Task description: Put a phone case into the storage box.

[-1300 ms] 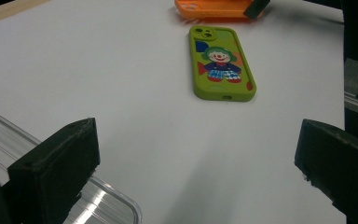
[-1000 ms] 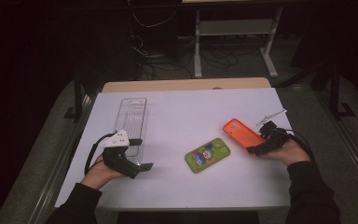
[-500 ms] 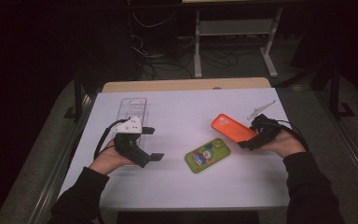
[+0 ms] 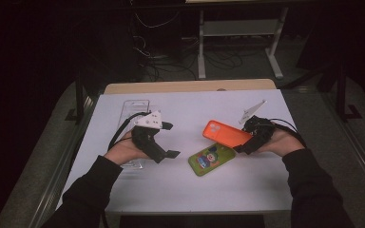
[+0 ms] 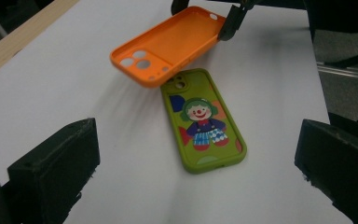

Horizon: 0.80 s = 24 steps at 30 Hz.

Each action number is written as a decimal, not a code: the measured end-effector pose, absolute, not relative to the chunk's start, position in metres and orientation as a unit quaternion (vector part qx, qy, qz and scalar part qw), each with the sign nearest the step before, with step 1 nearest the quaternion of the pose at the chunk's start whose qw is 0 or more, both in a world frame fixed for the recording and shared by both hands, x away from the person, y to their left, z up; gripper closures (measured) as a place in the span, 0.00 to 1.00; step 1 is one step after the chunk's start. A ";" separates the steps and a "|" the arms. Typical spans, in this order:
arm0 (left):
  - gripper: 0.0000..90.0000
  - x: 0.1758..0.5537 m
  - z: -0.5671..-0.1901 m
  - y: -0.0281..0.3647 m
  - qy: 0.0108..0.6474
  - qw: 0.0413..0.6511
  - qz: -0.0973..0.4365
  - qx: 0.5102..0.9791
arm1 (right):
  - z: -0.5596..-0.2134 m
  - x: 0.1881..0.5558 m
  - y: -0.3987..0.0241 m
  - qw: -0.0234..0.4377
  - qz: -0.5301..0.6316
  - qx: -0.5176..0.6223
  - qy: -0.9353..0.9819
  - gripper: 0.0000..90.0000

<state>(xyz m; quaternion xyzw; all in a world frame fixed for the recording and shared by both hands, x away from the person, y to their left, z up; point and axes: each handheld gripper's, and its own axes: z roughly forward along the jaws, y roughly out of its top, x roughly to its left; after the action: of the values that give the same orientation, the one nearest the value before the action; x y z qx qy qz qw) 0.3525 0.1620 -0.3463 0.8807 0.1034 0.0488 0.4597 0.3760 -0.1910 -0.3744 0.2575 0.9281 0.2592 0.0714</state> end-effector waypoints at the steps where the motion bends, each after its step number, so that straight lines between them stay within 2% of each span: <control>1: 0.00 0.354 -0.346 0.159 0.099 0.459 0.047 0.881 | -0.372 0.376 -0.186 0.070 0.258 0.244 0.932 0.17; 11: 0.00 0.366 -0.339 0.137 0.051 0.444 0.041 0.894 | -0.363 0.378 -0.162 0.052 0.269 0.182 0.944 0.17; 24: 0.00 0.378 -0.337 0.129 0.028 0.413 0.028 0.910 | -0.352 0.374 -0.127 0.039 0.272 0.119 0.954 0.17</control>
<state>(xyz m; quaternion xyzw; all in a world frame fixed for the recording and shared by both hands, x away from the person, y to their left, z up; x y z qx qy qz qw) 0.3781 0.1289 -0.3369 0.9100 0.0277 0.0285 0.4128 0.3737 -0.1267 -0.3519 0.1187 0.9540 0.2723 0.0394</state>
